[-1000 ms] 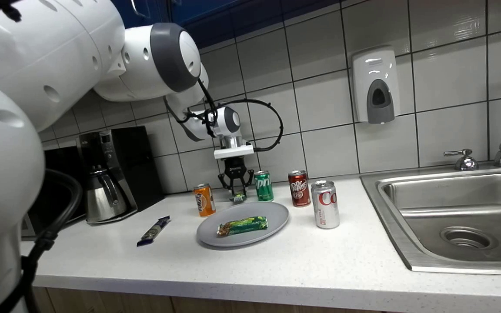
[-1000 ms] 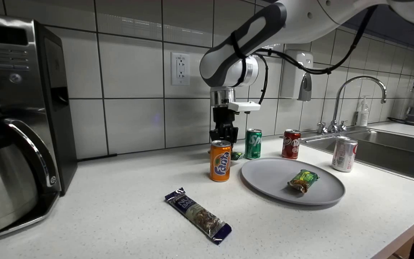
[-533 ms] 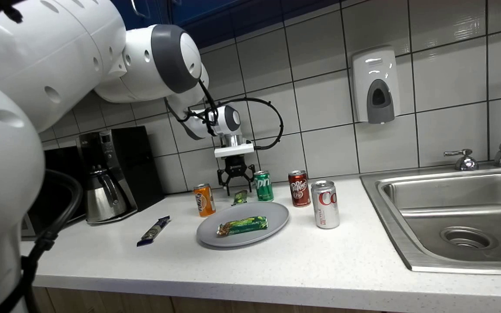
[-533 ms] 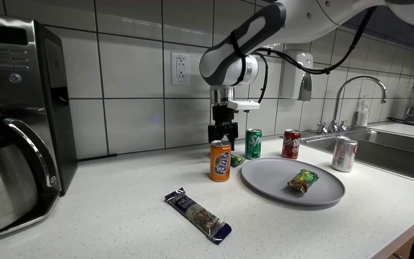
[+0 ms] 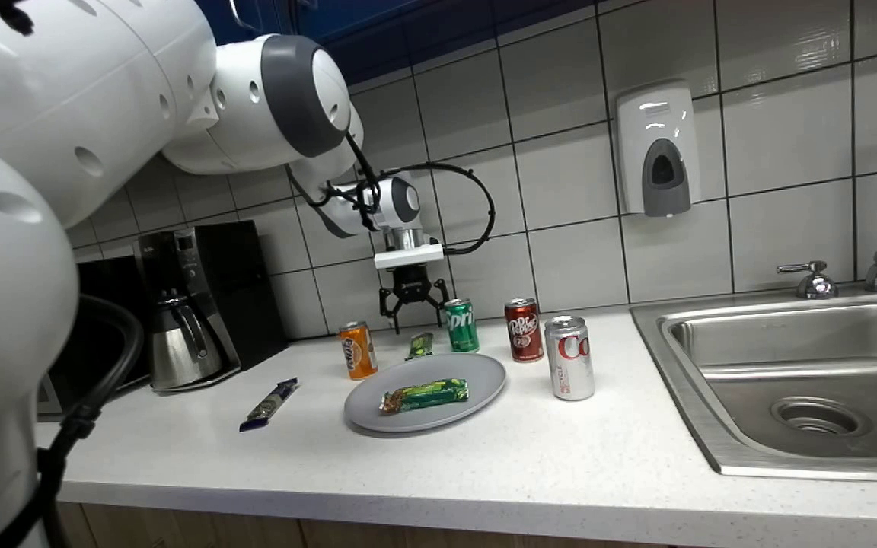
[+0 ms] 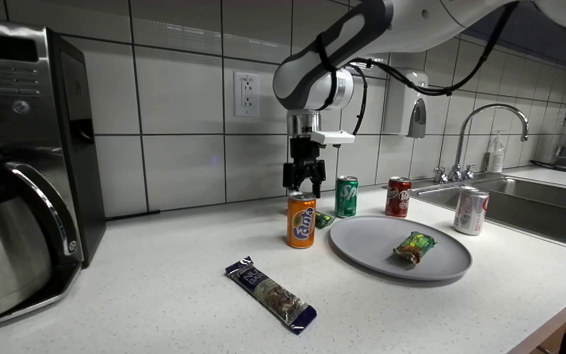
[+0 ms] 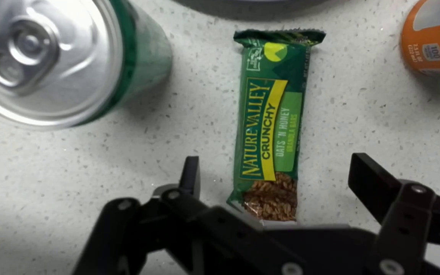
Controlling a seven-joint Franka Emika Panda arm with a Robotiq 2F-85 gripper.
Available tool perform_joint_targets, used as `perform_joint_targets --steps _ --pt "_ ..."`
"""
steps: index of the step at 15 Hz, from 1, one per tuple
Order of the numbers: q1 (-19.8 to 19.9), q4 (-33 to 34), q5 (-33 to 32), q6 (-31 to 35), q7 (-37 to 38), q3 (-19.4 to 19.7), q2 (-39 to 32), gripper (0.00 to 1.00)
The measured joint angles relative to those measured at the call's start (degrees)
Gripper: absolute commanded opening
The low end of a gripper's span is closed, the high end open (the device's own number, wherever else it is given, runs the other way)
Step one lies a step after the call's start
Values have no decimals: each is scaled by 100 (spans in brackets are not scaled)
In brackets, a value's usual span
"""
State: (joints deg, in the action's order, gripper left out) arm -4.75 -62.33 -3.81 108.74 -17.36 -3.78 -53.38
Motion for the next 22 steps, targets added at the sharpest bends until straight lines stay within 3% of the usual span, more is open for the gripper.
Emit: perform_joint_targets --steps 13,22 --pt "65 -88 -1 84 -3 12 414 100" --pt "69 -1074 -1 272 0 14 1220 100"
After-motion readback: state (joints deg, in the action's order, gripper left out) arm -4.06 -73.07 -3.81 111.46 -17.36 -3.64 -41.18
